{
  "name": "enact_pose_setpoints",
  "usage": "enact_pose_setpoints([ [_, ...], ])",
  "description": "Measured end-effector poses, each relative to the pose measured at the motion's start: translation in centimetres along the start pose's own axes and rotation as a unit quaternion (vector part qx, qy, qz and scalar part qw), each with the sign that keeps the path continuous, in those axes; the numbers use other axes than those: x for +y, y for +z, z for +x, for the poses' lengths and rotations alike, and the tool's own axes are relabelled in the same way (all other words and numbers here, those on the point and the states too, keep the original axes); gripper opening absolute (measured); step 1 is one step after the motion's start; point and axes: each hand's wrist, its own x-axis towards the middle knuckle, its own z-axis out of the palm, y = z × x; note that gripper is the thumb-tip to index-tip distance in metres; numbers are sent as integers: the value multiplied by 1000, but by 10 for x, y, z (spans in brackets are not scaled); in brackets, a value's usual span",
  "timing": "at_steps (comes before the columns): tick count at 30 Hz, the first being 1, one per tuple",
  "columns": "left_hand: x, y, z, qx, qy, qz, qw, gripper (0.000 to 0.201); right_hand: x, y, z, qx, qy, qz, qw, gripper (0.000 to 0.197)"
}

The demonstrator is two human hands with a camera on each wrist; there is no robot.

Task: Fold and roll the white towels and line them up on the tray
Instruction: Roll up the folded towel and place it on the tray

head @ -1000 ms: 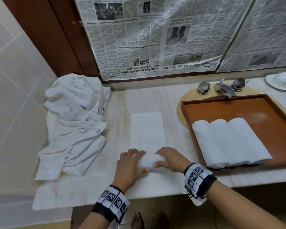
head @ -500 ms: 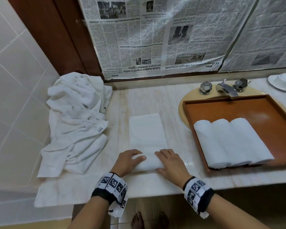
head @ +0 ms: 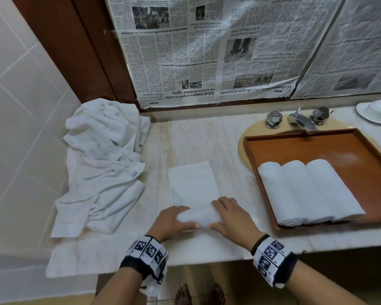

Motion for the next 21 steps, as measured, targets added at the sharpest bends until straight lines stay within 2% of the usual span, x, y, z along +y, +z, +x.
enact_pose_setpoints([
  [2,-1,-2,6,-15,-18,0,1000,47,0,10,-2,19,-17,-26,999,70],
  [3,-2,-1,7,-14,-20,21,999,55,3,11,1,7,-14,-6,1000,68],
  [5,-5,5,5,24,-11,123,992,80,9,5,11,-44,6,54,998,63],
  [7,-7,13,-1,93,26,198,975,94,12,-9,25,-111,17,77,991,59],
  [9,-9,20,-5,106,54,204,972,89,13,-19,34,-160,27,100,982,57],
  [11,-12,23,-5,79,42,179,980,84,13,-20,32,-175,42,118,976,59],
  [13,-16,18,0,45,25,144,988,80,8,-13,23,-144,44,59,987,65],
  [16,-16,8,14,5,27,79,996,63,-4,8,4,2,6,-59,998,71],
  [19,-12,2,24,-12,1,80,997,73,-11,23,2,79,-35,-97,992,77],
  [21,-10,6,21,7,-11,141,990,80,-8,17,12,59,-45,-66,995,73],
])
